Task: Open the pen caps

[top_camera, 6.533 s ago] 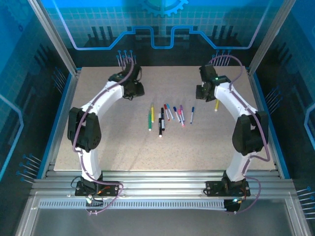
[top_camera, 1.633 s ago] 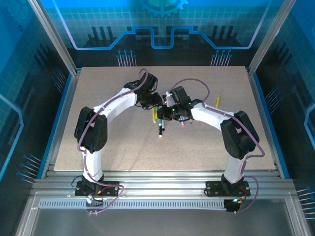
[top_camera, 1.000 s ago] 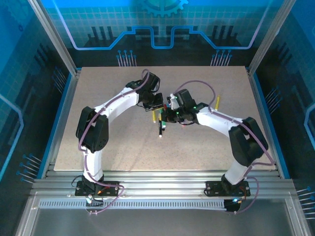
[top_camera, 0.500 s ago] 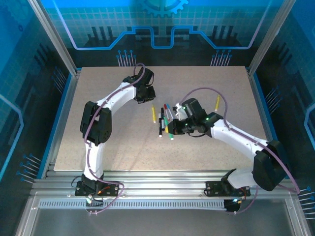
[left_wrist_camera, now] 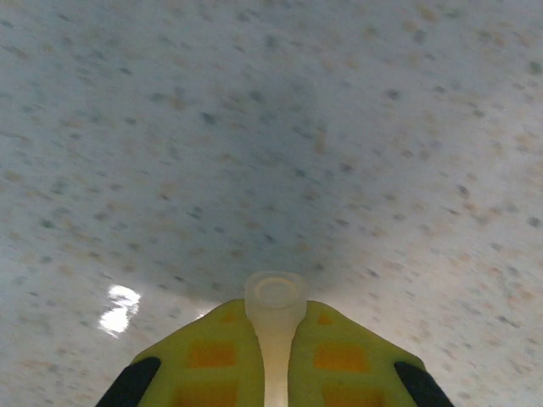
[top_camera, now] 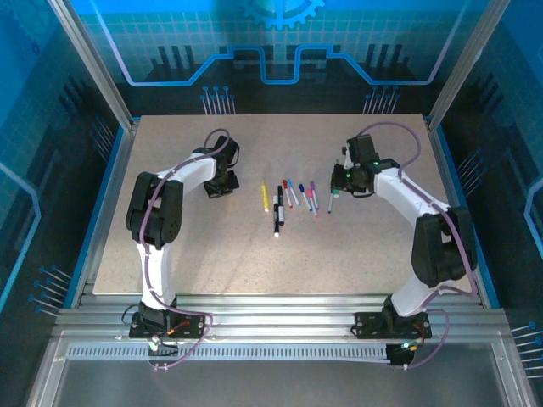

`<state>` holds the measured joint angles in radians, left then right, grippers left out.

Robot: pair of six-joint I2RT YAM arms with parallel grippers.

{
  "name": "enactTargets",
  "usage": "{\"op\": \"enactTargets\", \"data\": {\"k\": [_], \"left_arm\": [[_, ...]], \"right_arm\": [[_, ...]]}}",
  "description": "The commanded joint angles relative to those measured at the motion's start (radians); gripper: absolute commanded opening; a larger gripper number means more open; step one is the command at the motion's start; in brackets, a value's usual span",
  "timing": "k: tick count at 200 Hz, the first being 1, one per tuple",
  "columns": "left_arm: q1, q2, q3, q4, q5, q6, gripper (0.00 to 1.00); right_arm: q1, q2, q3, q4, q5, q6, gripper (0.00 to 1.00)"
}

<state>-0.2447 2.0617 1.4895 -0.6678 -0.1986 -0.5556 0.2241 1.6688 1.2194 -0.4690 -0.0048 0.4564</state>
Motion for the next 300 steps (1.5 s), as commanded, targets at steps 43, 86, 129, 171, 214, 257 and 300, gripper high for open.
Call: {"op": "enactTargets", "data": {"k": [43, 86, 129, 171, 214, 257, 300], "left_arm": [[0.029, 0.031, 0.062, -0.02, -0.092, 0.063, 0.0], [0.072, 0.057, 0.121, -0.054, -0.087, 0.077, 0.0], [0.106, 0.096, 0.179, -0.097, -0.062, 0.105, 0.0], [0.122, 0.11, 0.175, -0.105, -0.042, 0.098, 0.0], [0.122, 0.096, 0.15, -0.079, 0.004, 0.079, 0.16], [0.122, 0.089, 0.154, -0.075, 0.011, 0.072, 0.31], [0.122, 0.09, 0.181, -0.087, 0.015, 0.076, 0.33]], "right_arm": [[-0.103, 0.131, 0.119, -0.073, 0.106, -0.063, 0.0], [-0.145, 0.212, 0.183, -0.095, 0.14, -0.077, 0.0], [-0.159, 0.313, 0.245, -0.119, 0.176, -0.086, 0.0], [-0.16, 0.383, 0.3, -0.165, 0.259, -0.103, 0.0], [-0.166, 0.429, 0.352, -0.216, 0.302, -0.104, 0.03], [-0.167, 0.472, 0.397, -0.267, 0.304, -0.109, 0.15], [-0.167, 0.488, 0.413, -0.29, 0.318, -0.109, 0.22]]}}
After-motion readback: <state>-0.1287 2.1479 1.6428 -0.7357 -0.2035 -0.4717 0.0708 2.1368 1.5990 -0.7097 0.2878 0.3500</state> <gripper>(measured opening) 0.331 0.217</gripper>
